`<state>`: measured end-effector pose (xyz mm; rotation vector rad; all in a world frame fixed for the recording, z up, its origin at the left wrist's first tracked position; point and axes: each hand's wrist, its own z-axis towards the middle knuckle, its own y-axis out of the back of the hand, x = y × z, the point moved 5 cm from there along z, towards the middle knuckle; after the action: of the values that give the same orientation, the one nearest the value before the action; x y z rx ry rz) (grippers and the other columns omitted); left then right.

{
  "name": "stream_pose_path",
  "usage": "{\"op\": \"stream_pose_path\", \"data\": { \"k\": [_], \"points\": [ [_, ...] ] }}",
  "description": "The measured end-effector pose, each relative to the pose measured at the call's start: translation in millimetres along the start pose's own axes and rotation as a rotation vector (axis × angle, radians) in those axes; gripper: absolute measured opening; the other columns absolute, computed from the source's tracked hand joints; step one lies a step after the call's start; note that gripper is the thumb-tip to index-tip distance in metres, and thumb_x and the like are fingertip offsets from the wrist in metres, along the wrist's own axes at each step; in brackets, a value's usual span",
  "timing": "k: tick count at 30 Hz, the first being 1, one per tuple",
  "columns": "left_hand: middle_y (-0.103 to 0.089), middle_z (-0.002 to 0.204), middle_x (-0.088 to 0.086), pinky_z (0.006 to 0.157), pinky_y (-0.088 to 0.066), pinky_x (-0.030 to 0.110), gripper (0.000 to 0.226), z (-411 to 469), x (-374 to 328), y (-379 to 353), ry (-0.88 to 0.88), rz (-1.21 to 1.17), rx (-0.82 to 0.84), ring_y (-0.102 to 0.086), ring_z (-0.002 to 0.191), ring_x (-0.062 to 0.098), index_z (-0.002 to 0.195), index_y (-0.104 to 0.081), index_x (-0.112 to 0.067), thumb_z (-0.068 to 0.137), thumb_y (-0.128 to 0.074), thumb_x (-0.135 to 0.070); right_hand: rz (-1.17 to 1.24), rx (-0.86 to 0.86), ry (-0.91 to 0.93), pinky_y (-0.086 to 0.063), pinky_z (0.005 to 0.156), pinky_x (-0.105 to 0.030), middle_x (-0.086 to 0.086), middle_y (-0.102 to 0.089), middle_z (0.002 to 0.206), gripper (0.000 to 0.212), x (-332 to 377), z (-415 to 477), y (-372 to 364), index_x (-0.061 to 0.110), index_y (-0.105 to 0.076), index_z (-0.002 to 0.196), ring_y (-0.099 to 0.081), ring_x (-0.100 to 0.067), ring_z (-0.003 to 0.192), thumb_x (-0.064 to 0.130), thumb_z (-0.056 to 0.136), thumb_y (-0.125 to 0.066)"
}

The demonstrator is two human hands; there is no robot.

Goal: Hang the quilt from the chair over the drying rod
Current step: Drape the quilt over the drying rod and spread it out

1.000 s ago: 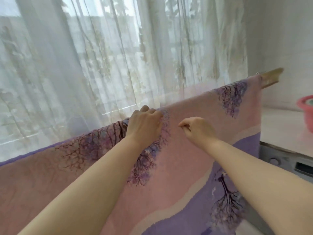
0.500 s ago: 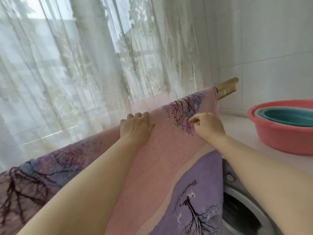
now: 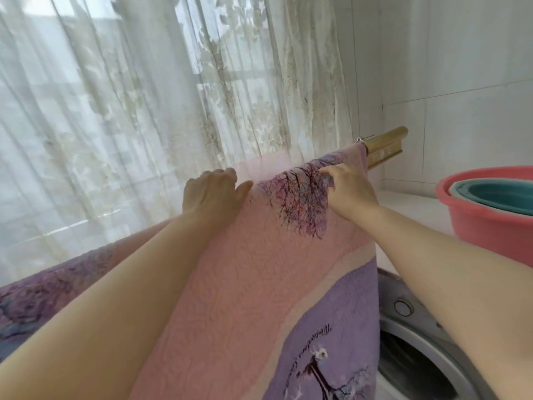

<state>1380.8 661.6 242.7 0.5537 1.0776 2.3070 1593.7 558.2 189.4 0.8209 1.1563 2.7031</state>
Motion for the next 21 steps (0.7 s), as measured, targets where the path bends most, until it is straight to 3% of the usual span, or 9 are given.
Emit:
{"op": "stream_pose_path", "data": {
  "k": [3,13,15,18,21],
  "points": [
    [-0.064,0.114,0.005,0.083,-0.047,0.041,0.049,11,-28,-3,-0.063,-0.067,-0.007,-0.06,0.102,0.025,0.119,-0.058,-0.014,0.097,-0.034,-0.052,-0.028,-0.014,0.027,-0.033,0.104,-0.039,-0.002,-0.04,0.145,0.058,-5,8,1,0.02,-0.042,0.14,-0.036,-0.023,0.133,0.001,0.084,-0.045],
    [-0.067,0.108,-0.001,0.066,-0.048,0.032,0.042,40,-77,-33,-0.112,-0.088,0.061,-0.062,0.089,0.021,0.122,-0.056,-0.021,0.095,-0.042,-0.051,-0.14,0.163,0.194,-0.023,0.111,-0.041,-0.001,-0.025,0.156,0.066,-36,60,-15,0.023,-0.029,0.147,-0.021,-0.02,0.143,-0.001,0.087,-0.046],
    [-0.067,0.107,-0.001,0.068,-0.048,0.031,0.041,45,-87,-34,-0.093,-0.089,0.041,-0.062,0.091,0.021,0.122,-0.058,-0.02,0.094,-0.049,-0.049,-0.144,0.127,0.279,-0.029,0.106,-0.04,-0.001,-0.037,0.15,0.059,-43,73,-18,0.024,-0.036,0.143,-0.032,-0.022,0.137,0.004,0.089,-0.048],
    [-0.066,0.103,-0.002,0.067,-0.04,0.029,0.037,43,-88,-35,0.004,-0.13,-0.012,-0.057,0.09,0.018,0.116,-0.062,-0.021,0.092,-0.055,-0.048,-0.118,0.005,0.387,-0.037,0.093,-0.041,-0.001,-0.059,0.125,0.039,-44,90,-15,0.028,-0.056,0.125,-0.052,-0.023,0.114,0.015,0.089,-0.055],
    [-0.06,0.094,-0.004,0.067,-0.037,0.028,0.028,42,-85,-35,0.085,-0.178,-0.04,-0.051,0.083,0.014,0.106,-0.066,-0.022,0.09,-0.06,-0.044,-0.105,-0.036,0.467,-0.039,0.081,-0.037,0.001,-0.062,0.108,0.024,-43,100,-13,0.026,-0.065,0.11,-0.056,-0.023,0.101,0.022,0.087,-0.059]
  ]
}}
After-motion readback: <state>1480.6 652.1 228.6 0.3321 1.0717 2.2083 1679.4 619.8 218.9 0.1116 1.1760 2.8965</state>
